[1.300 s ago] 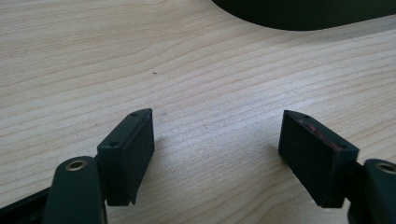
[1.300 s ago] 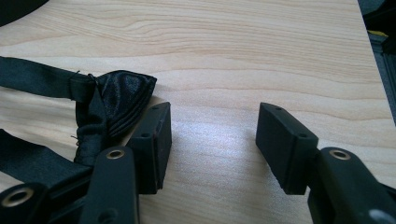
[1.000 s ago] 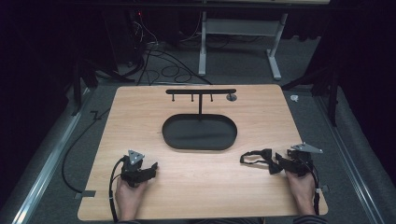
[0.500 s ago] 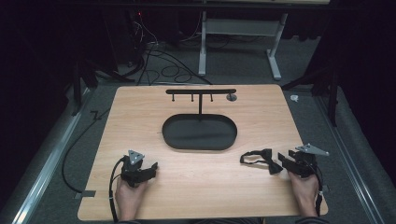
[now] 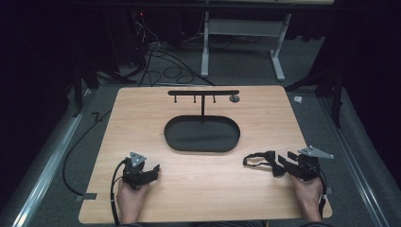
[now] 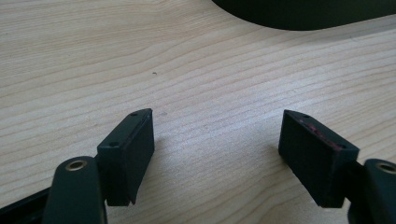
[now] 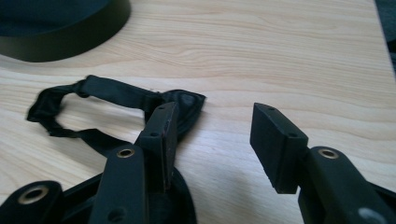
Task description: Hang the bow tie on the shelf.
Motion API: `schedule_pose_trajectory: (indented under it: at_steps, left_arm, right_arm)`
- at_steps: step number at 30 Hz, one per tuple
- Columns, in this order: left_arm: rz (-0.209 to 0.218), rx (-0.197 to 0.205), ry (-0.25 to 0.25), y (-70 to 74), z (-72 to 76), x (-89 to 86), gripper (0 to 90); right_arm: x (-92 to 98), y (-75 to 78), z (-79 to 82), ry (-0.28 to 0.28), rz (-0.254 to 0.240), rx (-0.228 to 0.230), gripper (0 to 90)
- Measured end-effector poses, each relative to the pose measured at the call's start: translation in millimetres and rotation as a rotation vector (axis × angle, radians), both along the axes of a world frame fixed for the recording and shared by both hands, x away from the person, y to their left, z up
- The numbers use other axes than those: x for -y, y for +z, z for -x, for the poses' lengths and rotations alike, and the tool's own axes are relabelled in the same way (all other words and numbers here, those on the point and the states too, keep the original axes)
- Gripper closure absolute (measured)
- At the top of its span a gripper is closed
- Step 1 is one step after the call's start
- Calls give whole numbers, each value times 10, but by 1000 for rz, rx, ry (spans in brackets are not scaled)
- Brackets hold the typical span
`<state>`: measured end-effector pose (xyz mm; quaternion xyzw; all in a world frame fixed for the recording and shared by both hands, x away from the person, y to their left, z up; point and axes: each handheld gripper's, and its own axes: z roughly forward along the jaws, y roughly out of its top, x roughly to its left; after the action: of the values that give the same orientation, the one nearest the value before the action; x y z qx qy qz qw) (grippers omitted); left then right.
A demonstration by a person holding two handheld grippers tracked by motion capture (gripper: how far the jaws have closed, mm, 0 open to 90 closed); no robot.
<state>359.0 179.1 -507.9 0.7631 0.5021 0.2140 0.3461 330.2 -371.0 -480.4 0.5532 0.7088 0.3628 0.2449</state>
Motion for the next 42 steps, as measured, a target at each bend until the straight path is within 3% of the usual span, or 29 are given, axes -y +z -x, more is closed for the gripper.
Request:
schedule_pose_trajectory:
  at_steps: [25, 37, 42]
  left_arm:
    - [0, 0, 0, 0, 0, -1, 273]
    - [0, 0, 0, 0, 0, 0, 273]
    - [0, -1, -1, 0, 0, -1, 273]
  right_arm:
    - [-399, 127, -159, 174, -24, 8, 535]
    - [-611, 141, -292, 252, -23, -13, 534]
    - [-677, 79, -371, 276, -21, -44, 537]
